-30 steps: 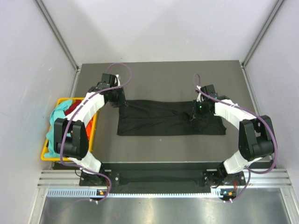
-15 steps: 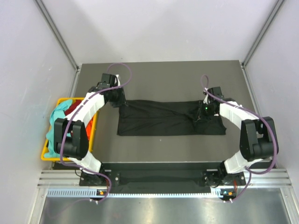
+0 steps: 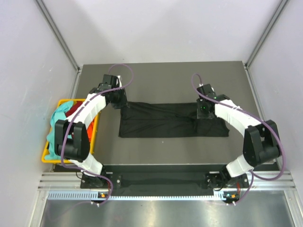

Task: Fold and stack the t-shirts
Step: Fold the tshirt

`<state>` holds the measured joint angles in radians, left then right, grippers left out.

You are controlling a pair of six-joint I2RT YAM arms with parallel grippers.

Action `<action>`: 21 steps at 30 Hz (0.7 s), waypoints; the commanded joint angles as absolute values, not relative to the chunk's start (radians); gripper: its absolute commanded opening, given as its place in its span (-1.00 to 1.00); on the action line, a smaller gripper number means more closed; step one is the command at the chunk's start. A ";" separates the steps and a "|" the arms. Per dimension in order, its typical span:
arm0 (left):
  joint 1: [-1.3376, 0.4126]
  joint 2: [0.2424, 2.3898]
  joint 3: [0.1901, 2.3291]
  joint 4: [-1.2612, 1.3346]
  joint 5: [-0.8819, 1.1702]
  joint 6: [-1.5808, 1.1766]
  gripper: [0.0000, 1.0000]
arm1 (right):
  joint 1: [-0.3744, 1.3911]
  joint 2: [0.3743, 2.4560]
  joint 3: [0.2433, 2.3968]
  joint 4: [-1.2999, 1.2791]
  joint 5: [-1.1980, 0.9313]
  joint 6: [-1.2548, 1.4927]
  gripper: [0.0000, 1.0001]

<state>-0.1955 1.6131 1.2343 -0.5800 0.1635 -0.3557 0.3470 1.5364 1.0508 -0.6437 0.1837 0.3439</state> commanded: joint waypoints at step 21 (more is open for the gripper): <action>-0.195 1.575 1.227 -0.561 0.130 -0.341 -0.29 | 0.706 1.756 1.218 -0.666 0.525 0.110 -0.47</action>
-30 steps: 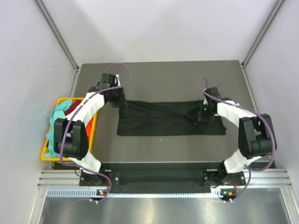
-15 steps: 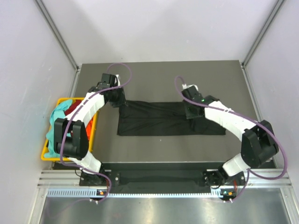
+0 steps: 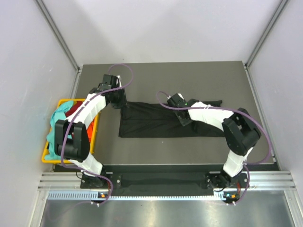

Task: Fold and stack the t-shirts
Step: Fold the tshirt

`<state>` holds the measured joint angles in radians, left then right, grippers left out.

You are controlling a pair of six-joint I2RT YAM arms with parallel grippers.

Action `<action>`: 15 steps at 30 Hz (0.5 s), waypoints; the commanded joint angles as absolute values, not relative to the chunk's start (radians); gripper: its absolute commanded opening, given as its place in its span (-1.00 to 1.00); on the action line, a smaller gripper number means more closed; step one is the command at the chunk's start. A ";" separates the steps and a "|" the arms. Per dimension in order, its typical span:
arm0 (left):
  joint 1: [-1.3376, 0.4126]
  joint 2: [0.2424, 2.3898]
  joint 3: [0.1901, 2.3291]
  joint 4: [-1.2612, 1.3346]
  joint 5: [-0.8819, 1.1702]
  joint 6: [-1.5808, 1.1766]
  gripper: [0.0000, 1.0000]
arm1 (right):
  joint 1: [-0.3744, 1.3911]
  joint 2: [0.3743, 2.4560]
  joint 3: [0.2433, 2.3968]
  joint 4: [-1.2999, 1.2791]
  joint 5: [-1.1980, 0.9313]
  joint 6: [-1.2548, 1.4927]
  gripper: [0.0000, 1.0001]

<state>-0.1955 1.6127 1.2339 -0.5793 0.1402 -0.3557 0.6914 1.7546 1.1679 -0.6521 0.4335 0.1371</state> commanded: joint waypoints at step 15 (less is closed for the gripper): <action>-0.196 1.578 1.227 -0.564 0.127 -0.339 -0.28 | 0.706 1.796 1.161 -0.680 0.626 0.144 -0.44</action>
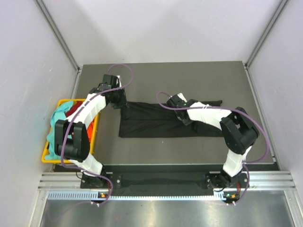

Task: Fold and stack the t-shirts
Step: Fold the tshirt

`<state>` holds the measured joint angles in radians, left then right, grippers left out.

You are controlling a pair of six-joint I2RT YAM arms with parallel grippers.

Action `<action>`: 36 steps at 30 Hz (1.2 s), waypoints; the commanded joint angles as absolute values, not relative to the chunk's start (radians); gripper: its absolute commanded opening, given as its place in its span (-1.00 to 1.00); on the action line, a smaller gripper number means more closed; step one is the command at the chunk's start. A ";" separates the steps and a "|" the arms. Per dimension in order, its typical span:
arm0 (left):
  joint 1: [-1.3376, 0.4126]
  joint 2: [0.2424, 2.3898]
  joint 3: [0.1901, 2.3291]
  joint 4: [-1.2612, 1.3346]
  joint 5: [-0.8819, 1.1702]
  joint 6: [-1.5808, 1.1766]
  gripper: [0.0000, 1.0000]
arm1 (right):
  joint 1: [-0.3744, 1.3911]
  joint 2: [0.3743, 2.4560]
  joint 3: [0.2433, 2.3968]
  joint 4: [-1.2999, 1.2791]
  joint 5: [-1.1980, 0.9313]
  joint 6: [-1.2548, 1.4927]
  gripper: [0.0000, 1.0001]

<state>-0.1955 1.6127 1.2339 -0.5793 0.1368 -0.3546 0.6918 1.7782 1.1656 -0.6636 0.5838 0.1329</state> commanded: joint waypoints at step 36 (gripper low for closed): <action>-0.195 1.709 1.322 -0.563 0.166 -0.400 -0.28 | 0.637 1.651 1.204 -0.713 0.356 0.112 -0.99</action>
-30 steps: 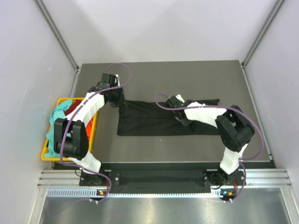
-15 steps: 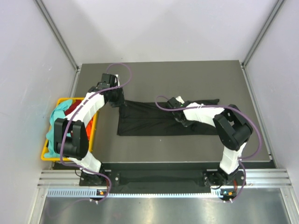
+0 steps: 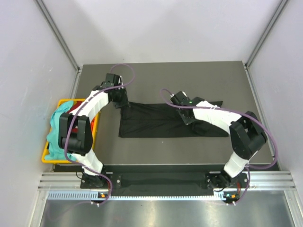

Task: Fold and stack the t-shirts
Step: Fold the tshirt

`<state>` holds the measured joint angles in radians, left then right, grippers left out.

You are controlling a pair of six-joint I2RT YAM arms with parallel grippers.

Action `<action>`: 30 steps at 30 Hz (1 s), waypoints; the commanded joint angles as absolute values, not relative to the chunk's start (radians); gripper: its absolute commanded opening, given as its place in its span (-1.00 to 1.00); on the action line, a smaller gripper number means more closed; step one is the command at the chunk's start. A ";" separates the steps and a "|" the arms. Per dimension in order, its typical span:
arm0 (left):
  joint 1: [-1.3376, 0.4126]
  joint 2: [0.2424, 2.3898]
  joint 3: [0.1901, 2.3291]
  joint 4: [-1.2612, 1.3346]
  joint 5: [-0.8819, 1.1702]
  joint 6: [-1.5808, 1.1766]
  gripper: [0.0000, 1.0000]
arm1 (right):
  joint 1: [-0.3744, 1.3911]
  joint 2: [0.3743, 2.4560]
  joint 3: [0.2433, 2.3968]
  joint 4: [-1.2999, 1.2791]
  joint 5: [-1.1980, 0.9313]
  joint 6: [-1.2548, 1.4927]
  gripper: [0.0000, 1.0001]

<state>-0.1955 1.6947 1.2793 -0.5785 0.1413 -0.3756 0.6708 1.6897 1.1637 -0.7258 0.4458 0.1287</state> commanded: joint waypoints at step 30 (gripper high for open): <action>-0.195 1.985 1.456 -0.560 0.184 -0.428 -0.29 | 0.082 1.626 1.143 -0.480 0.046 0.339 -0.22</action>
<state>-0.1955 1.9636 1.4090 -0.5797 0.2085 -0.4133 0.1215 1.5806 1.1179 -0.5632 0.0044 0.2993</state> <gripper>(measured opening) 0.357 0.383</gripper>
